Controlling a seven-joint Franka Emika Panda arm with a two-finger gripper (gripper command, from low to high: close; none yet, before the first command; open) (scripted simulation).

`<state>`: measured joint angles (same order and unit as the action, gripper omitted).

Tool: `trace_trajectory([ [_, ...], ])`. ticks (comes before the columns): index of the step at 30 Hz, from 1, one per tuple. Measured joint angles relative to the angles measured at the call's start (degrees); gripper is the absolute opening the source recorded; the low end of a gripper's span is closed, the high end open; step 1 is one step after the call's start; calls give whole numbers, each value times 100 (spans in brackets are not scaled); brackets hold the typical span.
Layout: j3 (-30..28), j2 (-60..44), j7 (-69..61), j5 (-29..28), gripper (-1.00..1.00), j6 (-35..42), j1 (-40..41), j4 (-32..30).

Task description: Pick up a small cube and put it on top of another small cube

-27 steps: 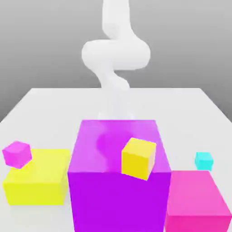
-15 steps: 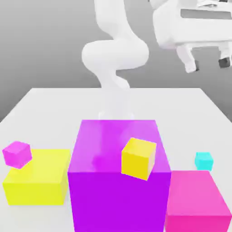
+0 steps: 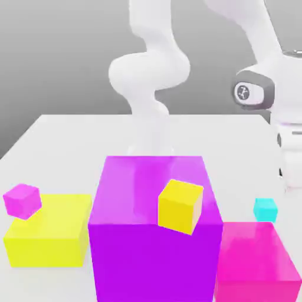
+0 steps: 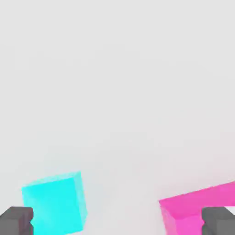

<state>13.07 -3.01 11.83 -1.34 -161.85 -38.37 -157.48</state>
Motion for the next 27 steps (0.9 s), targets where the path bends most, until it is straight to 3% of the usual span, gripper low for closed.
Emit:
trace_trajectory([
  [7,-821,-1413,634,-1014,0,-1089,-644,172],
  [8,-894,-1532,667,-1052,-100,-1184,-709,196],
  [16,-828,-1376,631,-1008,-100,-1054,-656,164],
  [22,-405,-253,-38,-181,-100,-85,-325,19],
  [27,-743,161,-807,170,-100,1113,432,817],
])
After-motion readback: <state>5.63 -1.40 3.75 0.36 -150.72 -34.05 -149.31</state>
